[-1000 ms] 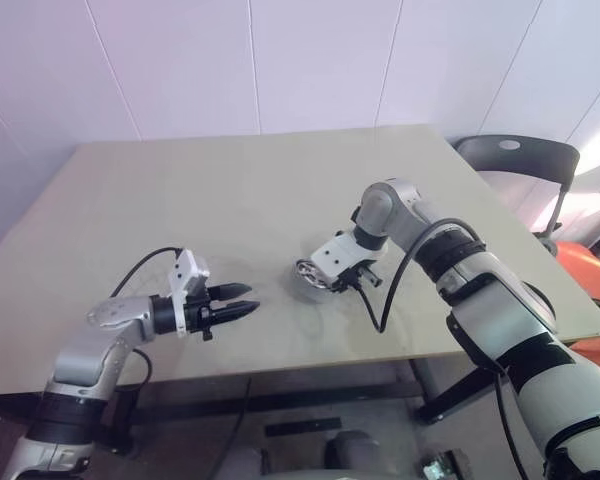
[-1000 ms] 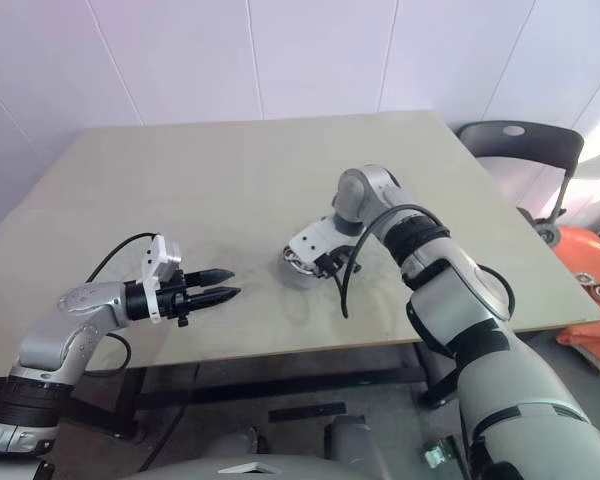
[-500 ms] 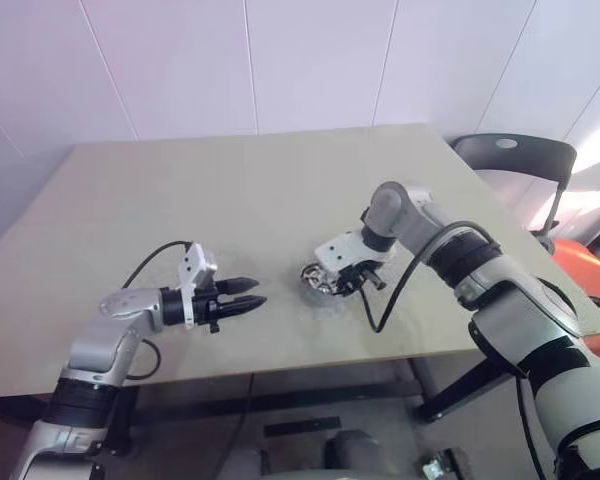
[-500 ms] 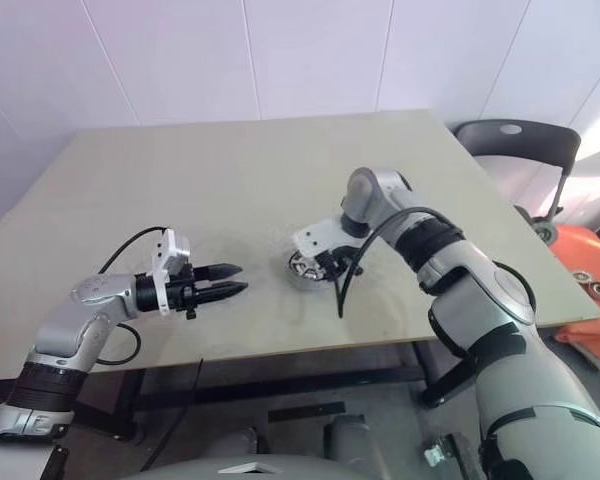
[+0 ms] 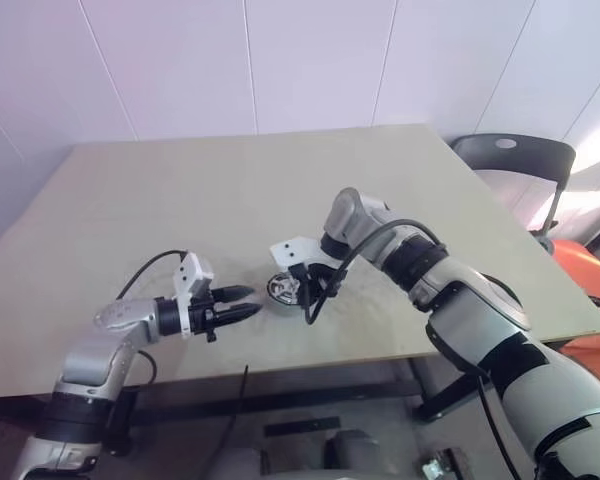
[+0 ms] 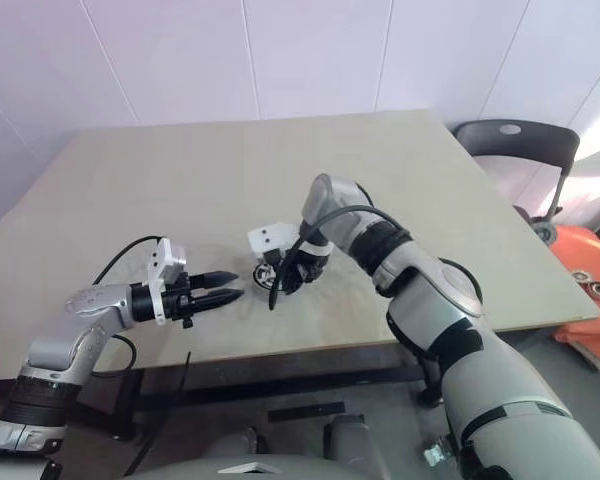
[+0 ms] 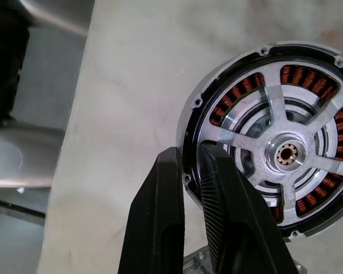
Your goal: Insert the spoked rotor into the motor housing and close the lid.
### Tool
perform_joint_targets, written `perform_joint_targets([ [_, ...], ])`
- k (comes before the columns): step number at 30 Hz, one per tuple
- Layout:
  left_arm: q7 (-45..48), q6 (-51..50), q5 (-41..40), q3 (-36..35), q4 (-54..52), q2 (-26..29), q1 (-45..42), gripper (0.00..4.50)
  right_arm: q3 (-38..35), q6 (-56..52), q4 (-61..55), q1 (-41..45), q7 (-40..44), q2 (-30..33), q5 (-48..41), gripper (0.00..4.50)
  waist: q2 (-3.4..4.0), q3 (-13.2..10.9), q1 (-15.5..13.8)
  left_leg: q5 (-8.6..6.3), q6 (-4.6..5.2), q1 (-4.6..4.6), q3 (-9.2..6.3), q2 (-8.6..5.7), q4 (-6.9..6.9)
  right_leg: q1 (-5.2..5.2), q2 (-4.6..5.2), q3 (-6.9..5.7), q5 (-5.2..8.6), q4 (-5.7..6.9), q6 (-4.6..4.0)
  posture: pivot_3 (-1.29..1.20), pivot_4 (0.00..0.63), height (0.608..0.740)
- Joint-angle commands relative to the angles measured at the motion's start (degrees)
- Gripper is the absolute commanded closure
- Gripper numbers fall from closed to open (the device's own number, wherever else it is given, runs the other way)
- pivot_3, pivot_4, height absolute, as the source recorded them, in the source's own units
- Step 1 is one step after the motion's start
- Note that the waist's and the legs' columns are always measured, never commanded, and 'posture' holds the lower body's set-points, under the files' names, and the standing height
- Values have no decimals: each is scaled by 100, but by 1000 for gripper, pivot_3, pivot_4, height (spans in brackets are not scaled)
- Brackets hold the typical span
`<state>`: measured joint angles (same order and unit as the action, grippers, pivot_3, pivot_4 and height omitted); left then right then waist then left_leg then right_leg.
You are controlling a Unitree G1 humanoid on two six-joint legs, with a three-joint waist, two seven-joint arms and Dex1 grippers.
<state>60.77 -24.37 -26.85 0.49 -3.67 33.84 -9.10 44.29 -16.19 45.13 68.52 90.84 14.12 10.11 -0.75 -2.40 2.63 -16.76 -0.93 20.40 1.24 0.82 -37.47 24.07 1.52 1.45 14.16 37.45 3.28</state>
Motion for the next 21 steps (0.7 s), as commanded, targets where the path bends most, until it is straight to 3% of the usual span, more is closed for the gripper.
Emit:
perform_joint_targets([
  [1,-74,13,-102,-196,-285,64,3,2395,-187,305,353,256,-323,-153,255,4009,-1,0,-1,0,0,-1,0,0,-1,0,0,0,0,3,0,0,0,740],
  [10,-172,-38,-125,-192,-386,51,38,2395,-254,912,679,176,-517,-292,554,4009,0,0,8,0,0,-4,-1,1,-49,-21,-3,0,2,15,-3,0,0,740],
  [15,-177,-57,-141,-203,-400,67,35,2395,-405,677,856,228,-752,-485,623,2508,-1,1,32,0,0,-23,-2,1,-58,-43,-4,0,2,14,-3,0,0,740],
  [21,-158,-77,-147,-219,-390,84,4,2395,-593,674,617,304,-249,-454,513,2508,0,0,133,0,0,-40,-6,6,-57,-59,-9,-1,2,17,-3,0,0,740],
])
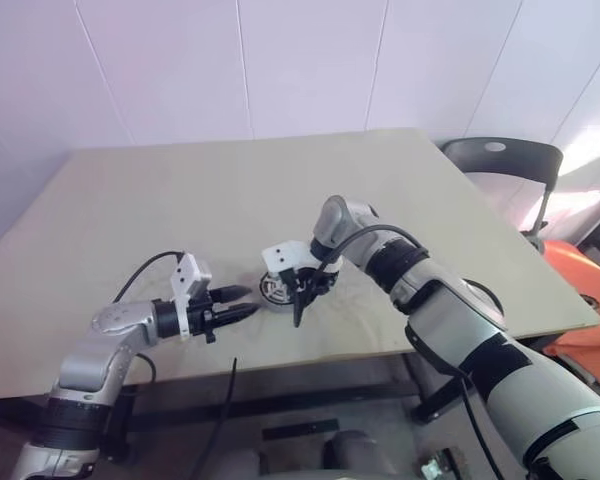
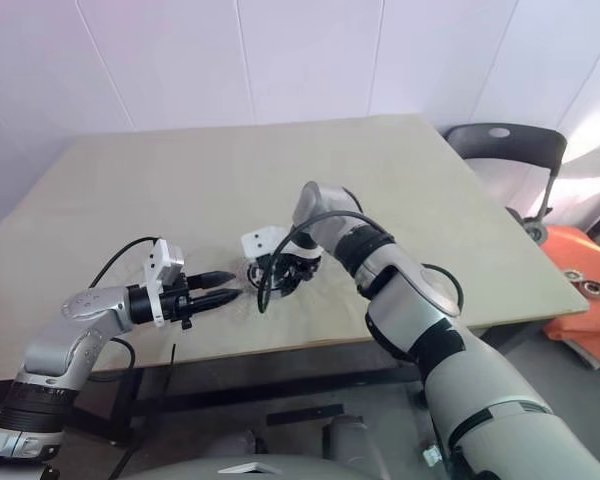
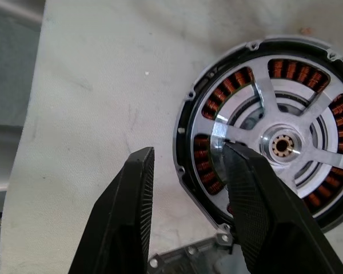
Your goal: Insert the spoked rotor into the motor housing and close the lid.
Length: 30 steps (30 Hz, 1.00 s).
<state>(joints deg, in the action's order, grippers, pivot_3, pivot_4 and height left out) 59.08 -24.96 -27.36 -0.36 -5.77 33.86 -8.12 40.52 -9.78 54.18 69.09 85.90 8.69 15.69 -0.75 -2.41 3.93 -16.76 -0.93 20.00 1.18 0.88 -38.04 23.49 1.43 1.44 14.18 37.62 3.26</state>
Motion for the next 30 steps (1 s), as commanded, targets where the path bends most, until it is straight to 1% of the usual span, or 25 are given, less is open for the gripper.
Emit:
perform_joint_targets([
  [1,19,-13,-99,-137,-165,90,-99,2395,-246,21,-327,248,291,87,-55,2508,0,0,3,0,0,2,0,-1,1,1,0,0,0,-1,1,0,0,740],
  [5,65,2,-106,-140,-98,131,-135,2395,-283,4,-917,225,660,272,-541,2508,0,0,1,-2,2,39,-2,-2,2,29,5,-2,-3,-11,8,0,0,740],
  [7,77,-9,-101,-134,-76,141,-174,2395,-210,33,-1182,195,660,411,-741,2508,0,0,-3,-4,5,42,-3,-3,6,30,8,-4,-3,-14,11,0,0,740],
  [11,128,-9,-90,-120,-2,166,-266,2395,-100,-47,-1820,238,660,736,-1511,2508,0,0,-10,-5,5,43,-7,-3,7,28,14,-5,-3,-19,10,0,0,740],
  [12,139,-10,-88,-114,11,169,-292,2395,-128,-7,-2011,240,660,835,-1720,2508,0,0,-7,-5,5,42,-7,-3,7,27,16,-5,-3,-20,9,0,0,740],
  [13,149,-11,-87,-112,23,173,-316,2395,-231,158,-2149,218,660,891,-1749,2508,0,0,-7,-5,5,40,-7,-3,7,26,18,-5,-3,-20,9,0,0,740],
  [15,164,-14,-90,-114,43,178,-355,2395,-560,282,-2409,158,660,926,-1929,2508,1,0,-4,-5,5,39,-8,-3,7,26,19,-5,-3,-20,9,0,0,740],
  [17,182,-14,-100,-126,58,183,-379,2395,-1067,762,-2348,82,302,880,-2036,2508,0,0,-2,-5,5,39,-8,0,8,28,15,-5,-3,-19,9,0,0,740],
  [19,199,-15,-103,-134,61,186,-385,2395,-1357,1159,-2128,20,-1,910,-1983,2508,0,0,-6,-5,5,38,-9,1,9,26,14,-5,-3,-19,9,0,0,740],
  [21,240,-40,-114,-140,55,207,-387,2395,-1692,1622,-1866,-169,-186,1142,-1995,2508,-3,2,-17,-5,5,38,-8,0,9,24,15,-5,-3,-20,9,0,0,740],
  [22,253,-46,-116,-145,52,218,-387,2395,-1841,1792,-1774,-245,-117,1269,-2056,2508,-5,3,-39,-5,5,37,-8,-1,9,20,15,-6,-3,-25,8,0,0,740],
  [23,265,-54,-122,-160,46,232,-383,2395,-2008,1629,-1748,-296,40,1400,-2204,2508,-4,2,-58,-5,5,37,-11,-3,9,13,16,-10,-2,-34,7,0,0,740],
  [25,298,-64,-136,-192,60,280,-376,2395,-2515,1138,-1550,-291,-192,1587,-2485,2508,-2,-2,-87,-6,8,40,-6,-9,8,11,23,-7,0,-46,4,0,0,740],
  [28,371,-45,-155,-255,116,369,-348,2395,-2995,1059,-1151,-390,-822,1837,-2468,2508,1,-4,-104,-10,15,40,3,-11,8,15,28,4,0,-47,4,0,0,740],
  [30,409,-37,-172,-306,168,425,-395,2395,-3305,1268,-863,-546,-1460,1986,-2369,2508,2,-4,-109,-12,18,38,3,-3,13,18,27,6,1,-47,2,0,0,740],
])
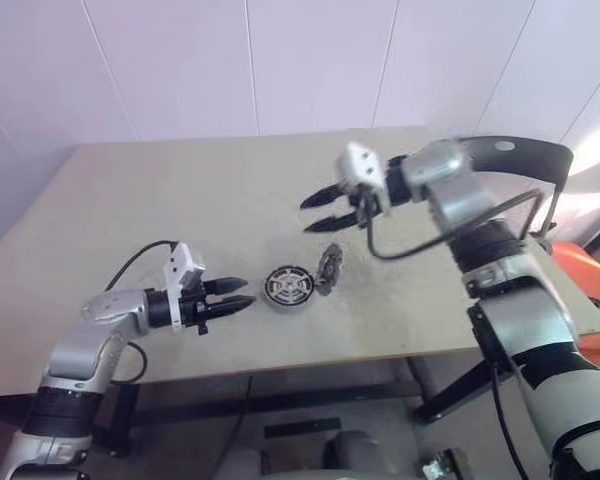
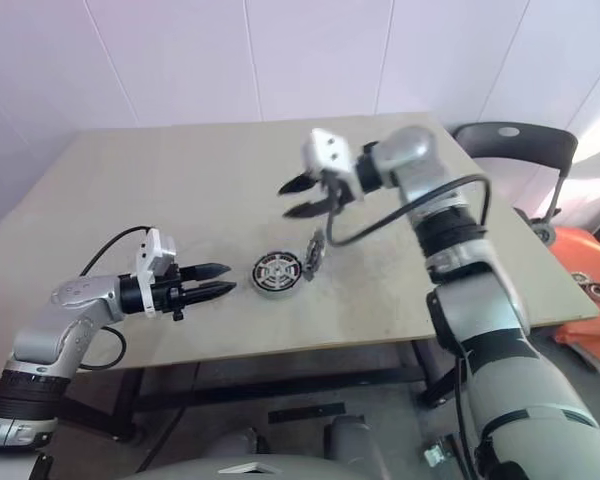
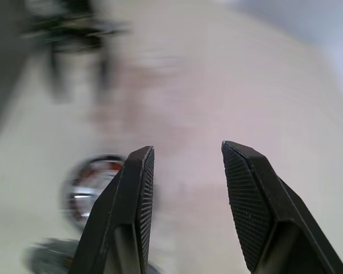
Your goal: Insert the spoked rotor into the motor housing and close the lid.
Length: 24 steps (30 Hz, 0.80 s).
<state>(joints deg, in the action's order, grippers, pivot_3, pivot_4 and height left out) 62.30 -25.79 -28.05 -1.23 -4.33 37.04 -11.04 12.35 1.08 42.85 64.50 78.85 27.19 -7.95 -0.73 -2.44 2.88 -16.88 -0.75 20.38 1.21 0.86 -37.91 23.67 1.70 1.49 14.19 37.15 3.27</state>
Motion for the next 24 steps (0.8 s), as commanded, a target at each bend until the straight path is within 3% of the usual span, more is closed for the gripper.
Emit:
perform_joint_targets([
  [1,85,65,-98,-247,75,132,-178,2395,-664,317,431,-167,-1168,194,28,2508,0,0,-15,0,0,-2,-1,3,5,1,-3,0,2,1,-4,0,0,740],
  [2,92,65,-120,-289,128,156,-264,2395,-840,311,530,-251,-1404,227,-30,2508,0,0,-22,0,0,-2,-3,5,5,1,-7,-2,8,2,-15,0,0,740],
  [5,185,-16,-202,-347,151,250,-472,2395,-1168,369,633,-666,-1716,366,-109,3134,1,-1,-34,1,0,0,-1,6,6,3,-12,-2,9,3,-16,0,0,740],
  [9,432,-57,-192,-299,112,452,-475,2395,-1342,0,712,-1520,-1558,479,-209,4470,2,-1,-25,-3,7,0,9,-1,6,-2,-15,6,1,-8,2,0,0,740],
  [12,530,-152,-287,-316,-55,540,-368,2395,-1196,-348,596,-2024,-1220,519,-150,4470,6,-4,-21,-8,16,0,15,-2,4,-3,-15,13,4,-10,9,0,0,740],
  [15,566,-326,-408,-405,-214,665,-238,2395,-1130,-1377,-68,-2467,-626,444,-502,4470,9,-6,-16,-9,19,-2,16,-1,4,-2,-19,16,4,-6,10,0,0,740],
  [24,494,-240,-332,-423,-217,762,-174,2395,-1013,-2039,-766,-2622,-575,-4,-577,4470,11,-7,-30,-9,19,-15,8,4,-5,-13,-30,3,5,4,10,0,0,740],
])
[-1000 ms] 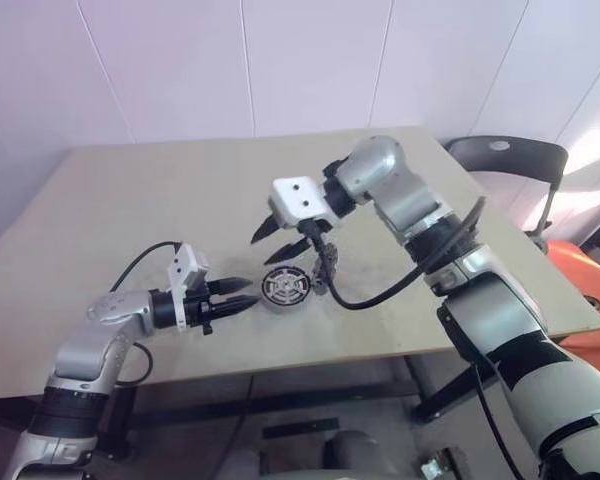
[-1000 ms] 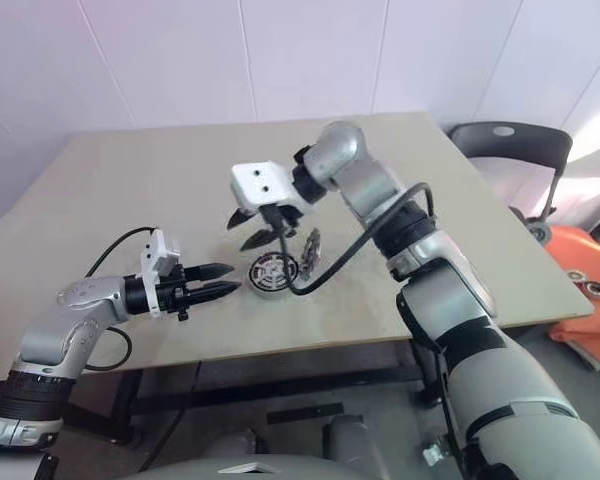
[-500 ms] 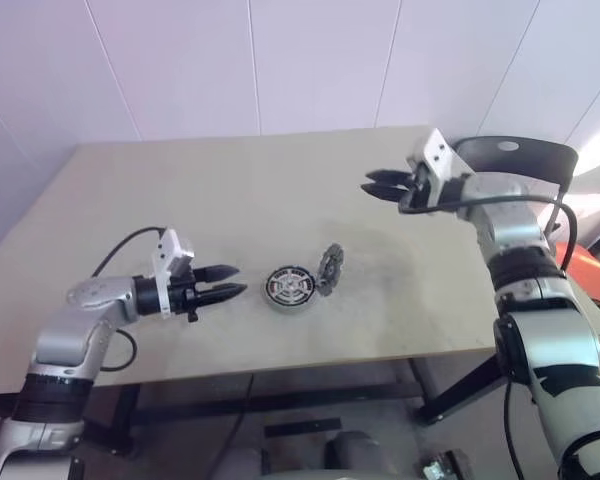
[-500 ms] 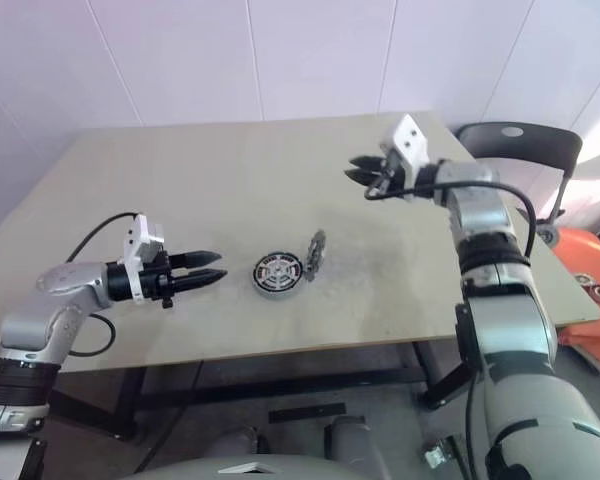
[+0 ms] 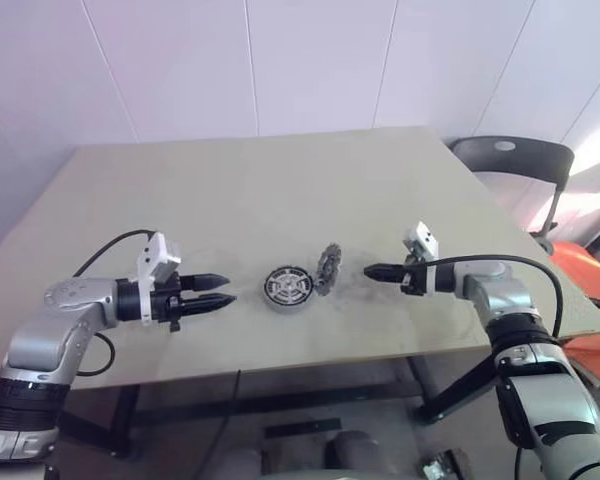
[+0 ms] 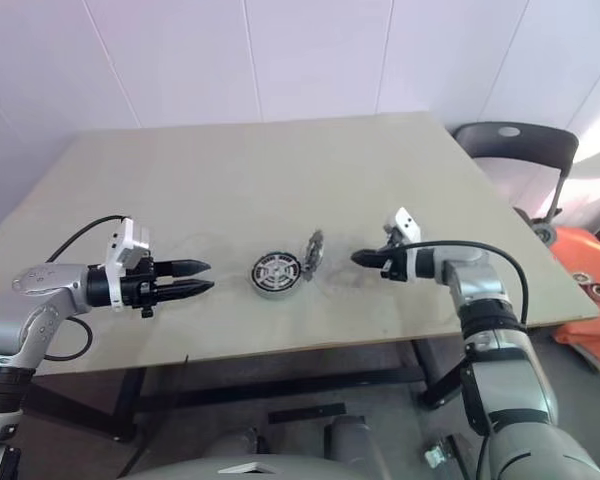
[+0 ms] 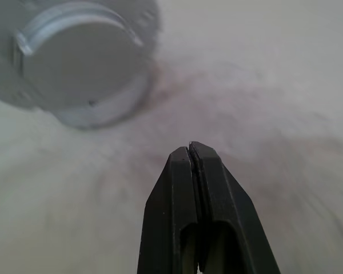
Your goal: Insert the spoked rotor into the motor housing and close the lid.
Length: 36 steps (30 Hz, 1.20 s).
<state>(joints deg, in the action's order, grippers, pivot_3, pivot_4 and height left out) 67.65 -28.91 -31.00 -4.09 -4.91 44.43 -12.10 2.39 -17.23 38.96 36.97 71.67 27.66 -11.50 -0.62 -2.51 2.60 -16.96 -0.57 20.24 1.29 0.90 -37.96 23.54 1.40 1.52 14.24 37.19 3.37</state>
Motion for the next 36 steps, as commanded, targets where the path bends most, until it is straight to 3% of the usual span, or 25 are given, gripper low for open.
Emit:
perform_joint_targets([
  [1,-71,72,-37,-136,-167,8,-62,2395,-25,-336,-443,158,186,-88,-286,4470,0,0,-3,0,0,2,0,-1,0,0,2,0,0,-1,1,0,0,740],
  [16,-206,36,-93,-222,-216,24,67,2395,488,-418,-640,362,540,-425,-115,4470,0,0,-3,-1,1,8,-2,-3,0,3,6,-4,0,-7,4,0,0,740],
  [36,-383,47,-129,-284,-296,-7,195,2395,909,686,539,1038,419,-1024,425,4470,0,0,16,-2,1,7,-1,-3,1,4,9,-3,-1,-5,4,0,0,740],
])
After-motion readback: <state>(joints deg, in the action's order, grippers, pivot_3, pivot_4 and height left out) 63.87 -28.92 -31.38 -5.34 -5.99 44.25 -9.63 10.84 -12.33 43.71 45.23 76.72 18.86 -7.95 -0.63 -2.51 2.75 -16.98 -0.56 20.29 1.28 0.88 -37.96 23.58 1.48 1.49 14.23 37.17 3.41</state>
